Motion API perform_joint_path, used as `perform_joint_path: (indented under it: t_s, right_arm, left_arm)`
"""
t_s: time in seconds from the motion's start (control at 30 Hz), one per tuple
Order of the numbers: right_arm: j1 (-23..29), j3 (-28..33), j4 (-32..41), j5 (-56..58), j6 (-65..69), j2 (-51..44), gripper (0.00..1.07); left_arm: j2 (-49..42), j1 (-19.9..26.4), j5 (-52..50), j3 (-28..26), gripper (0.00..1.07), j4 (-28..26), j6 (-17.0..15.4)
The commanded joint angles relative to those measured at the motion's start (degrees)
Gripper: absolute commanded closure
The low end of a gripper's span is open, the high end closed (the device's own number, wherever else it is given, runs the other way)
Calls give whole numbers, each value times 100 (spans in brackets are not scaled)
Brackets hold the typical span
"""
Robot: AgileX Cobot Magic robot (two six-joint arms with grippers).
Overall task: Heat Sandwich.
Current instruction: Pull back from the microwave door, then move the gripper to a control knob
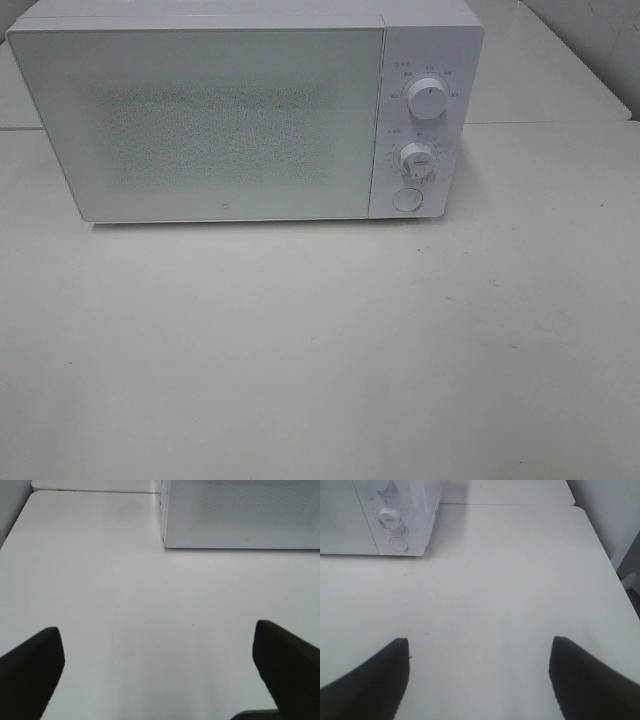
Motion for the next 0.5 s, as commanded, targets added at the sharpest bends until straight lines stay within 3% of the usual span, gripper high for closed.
perform_joint_path:
  t_s: [0.03,0.5]
  right_arm:
    - [-46,11,11,-29,-74,-126,32]
    - [-46,11,11,-29,-74,-126,32]
  left_arm:
    - [-155,6,0,6,9,11,0]
    - [-155,6,0,6,9,11,0]
